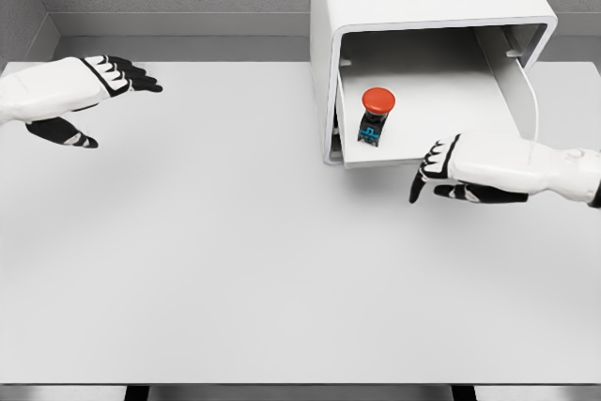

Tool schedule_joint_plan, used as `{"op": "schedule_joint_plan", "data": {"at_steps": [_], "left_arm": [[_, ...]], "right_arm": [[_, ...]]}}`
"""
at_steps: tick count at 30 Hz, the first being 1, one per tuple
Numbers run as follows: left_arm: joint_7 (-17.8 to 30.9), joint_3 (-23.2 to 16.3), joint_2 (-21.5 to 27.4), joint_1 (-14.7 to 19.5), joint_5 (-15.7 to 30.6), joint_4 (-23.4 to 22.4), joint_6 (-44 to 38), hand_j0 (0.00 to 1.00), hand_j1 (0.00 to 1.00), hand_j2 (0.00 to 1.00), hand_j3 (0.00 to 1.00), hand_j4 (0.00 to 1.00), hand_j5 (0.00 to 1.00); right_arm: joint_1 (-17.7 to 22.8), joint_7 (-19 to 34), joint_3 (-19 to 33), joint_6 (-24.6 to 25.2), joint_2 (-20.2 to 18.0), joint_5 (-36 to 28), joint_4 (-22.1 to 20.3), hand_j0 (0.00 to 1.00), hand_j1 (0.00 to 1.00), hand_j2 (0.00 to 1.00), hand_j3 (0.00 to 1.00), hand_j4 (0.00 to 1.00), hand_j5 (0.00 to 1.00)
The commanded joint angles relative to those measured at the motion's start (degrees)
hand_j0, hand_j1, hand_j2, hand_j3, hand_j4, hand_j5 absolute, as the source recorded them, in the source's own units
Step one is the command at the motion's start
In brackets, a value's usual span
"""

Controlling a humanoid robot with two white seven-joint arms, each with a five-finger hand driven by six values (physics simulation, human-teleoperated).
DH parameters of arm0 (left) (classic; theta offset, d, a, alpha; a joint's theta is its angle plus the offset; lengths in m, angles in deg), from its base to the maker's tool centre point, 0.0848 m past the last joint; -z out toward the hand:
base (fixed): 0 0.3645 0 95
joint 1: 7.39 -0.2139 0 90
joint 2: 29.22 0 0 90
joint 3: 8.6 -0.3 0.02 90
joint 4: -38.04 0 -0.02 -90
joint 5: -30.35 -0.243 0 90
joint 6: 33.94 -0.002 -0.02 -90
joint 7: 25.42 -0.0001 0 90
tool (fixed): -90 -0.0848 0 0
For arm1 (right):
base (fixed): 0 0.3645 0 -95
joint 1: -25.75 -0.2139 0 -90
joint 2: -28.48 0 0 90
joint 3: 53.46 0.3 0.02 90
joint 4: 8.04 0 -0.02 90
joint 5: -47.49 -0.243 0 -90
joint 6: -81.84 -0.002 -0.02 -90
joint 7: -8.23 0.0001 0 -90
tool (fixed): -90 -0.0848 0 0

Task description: Slide open multi-storey tabletop storage cabinets and put open load switch and slide close multi-storey tabletop storage cabinets

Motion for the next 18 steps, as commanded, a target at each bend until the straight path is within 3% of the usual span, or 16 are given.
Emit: {"op": "schedule_joint_plan", "data": {"at_steps": [1, 10, 18], "left_arm": [[-0.1, 0.1, 0.2, 0.0, 0.2, 0.0, -0.1, 1.00, 1.00, 1.00, 1.00, 1.00, 1.00], [0.0, 0.0, -0.3, -1.3, -0.3, -2.0, -0.1, 1.00, 1.00, 1.00, 1.00, 1.00, 1.00], [0.0, -0.1, -0.3, -1.3, -0.2, -2.4, -0.1, 1.00, 1.00, 1.00, 1.00, 1.00, 1.00]], "right_arm": [[0.0, 0.0, -0.1, 0.2, 1.3, 0.6, 0.1, 0.53, 0.53, 0.53, 0.53, 0.53, 0.53], [-0.2, 0.0, -1.3, 0.2, 3.0, 3.0, 2.8, 0.53, 0.53, 0.53, 0.53, 0.53, 0.53], [-6.0, 0.0, -5.3, 0.2, 6.5, 3.9, 8.3, 0.53, 0.53, 0.53, 0.53, 0.53, 0.53]]}}
